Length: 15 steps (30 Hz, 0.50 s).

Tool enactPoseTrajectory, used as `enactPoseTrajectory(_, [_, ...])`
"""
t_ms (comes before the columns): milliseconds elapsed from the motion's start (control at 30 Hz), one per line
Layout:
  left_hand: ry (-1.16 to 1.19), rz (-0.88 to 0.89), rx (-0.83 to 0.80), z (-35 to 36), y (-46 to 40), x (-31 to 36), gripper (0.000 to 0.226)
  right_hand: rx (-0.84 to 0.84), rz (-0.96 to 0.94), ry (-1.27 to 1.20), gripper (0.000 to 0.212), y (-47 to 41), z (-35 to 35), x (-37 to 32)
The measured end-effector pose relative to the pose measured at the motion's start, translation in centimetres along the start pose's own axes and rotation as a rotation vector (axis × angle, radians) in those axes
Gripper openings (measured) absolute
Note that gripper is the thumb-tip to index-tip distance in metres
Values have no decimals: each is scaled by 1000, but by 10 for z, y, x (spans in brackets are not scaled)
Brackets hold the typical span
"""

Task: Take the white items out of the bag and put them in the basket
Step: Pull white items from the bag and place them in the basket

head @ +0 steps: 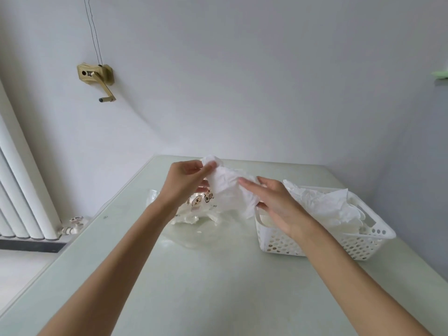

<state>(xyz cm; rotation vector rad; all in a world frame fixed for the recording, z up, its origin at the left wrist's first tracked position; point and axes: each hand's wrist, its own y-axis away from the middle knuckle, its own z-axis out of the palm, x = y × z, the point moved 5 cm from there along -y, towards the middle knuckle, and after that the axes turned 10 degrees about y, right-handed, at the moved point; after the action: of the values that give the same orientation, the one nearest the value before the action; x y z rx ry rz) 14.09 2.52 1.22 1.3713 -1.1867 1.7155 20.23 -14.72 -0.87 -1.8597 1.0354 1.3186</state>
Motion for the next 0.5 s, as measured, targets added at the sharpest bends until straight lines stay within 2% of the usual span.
enactPoseTrajectory(67, [-130, -5, 27, -1, 3, -5, 39, 109, -41, -14, 15, 2, -15, -5])
enactPoseTrajectory(133, [-394, 16, 32, -3, 5, -4, 43, 199, -110, 38, 8, 6, -32, -14])
enactPoseTrajectory(200, [-576, 105, 94, -5, 3, 7, 49, 220, -181, 105, 14, 9, -46, -24])
enactPoseTrajectory(233, [-535, 153, 87, -2, 0, 15, 49, 201, -208, 155, 20, 10, -52, -29])
enactPoseTrajectory(267, [-412, 174, 9, 4, -3, 22, 47, 161, -235, 212, 26, 9, -53, -35])
enactPoseTrajectory(333, [-175, 103, -330, 33, -8, 28, 49, 69, -269, 313, 27, 11, -53, -47])
enactPoseTrajectory(400, [-147, -7, -612, 62, -5, 25, 60, 23, -301, 344, 21, 14, -57, -57])
enactPoseTrajectory(433, [-188, -47, -685, 72, -3, 21, 60, 26, -296, 347, 24, 16, -62, -59])
enactPoseTrajectory(500, [-279, -42, -706, 87, -4, 15, 48, 65, -256, 364, 32, 20, -81, -59])
